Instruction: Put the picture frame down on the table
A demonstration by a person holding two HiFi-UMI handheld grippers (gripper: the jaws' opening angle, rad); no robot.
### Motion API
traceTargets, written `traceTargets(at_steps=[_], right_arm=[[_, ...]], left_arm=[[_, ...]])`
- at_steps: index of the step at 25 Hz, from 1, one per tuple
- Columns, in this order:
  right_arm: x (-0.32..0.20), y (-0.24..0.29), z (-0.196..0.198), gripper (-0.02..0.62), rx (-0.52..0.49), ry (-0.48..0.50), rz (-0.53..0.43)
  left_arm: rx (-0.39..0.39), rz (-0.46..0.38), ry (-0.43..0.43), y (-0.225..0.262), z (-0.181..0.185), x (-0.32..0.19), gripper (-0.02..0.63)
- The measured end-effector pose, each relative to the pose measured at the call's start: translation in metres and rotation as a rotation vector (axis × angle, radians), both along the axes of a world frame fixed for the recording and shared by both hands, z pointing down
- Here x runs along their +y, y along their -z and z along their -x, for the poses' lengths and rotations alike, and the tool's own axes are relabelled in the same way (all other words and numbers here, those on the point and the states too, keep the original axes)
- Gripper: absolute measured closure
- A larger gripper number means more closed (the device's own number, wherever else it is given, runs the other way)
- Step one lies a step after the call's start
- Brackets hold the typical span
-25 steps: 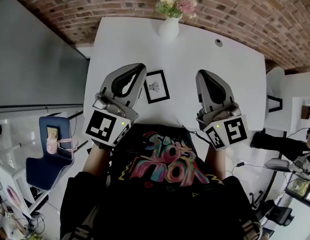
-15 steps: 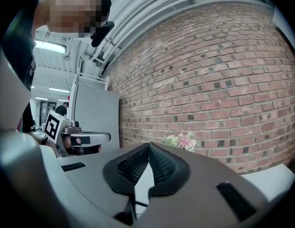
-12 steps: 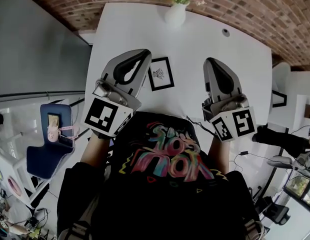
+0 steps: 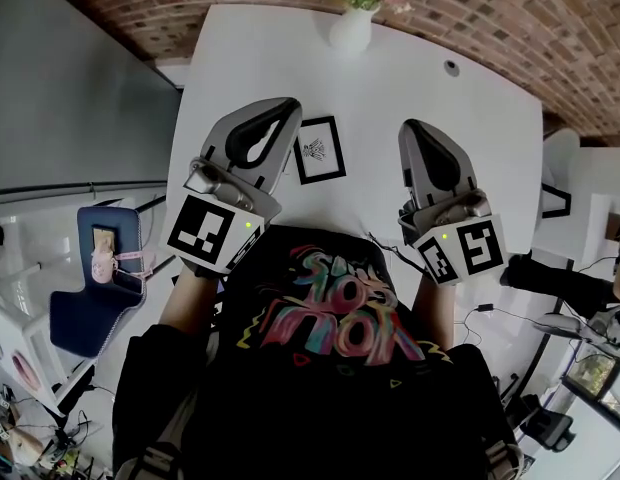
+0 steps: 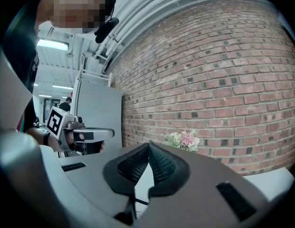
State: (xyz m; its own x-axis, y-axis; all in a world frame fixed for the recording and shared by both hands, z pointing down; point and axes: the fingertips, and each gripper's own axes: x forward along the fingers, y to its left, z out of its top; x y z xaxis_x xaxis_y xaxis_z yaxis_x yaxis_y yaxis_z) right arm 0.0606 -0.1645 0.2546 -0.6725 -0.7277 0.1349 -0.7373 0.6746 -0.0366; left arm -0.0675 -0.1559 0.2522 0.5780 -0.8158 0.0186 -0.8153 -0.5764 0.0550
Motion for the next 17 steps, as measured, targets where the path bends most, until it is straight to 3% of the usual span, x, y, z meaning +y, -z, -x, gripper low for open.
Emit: traceTargets(at_steps=[17], right_arm=[[-0.006,-0.0074,0.0039,0.575,-0.024,0.016,0.031]], left_arm=[[0.002,0.011,0.005,-0.0042,0.002,-0.0047,0.578]])
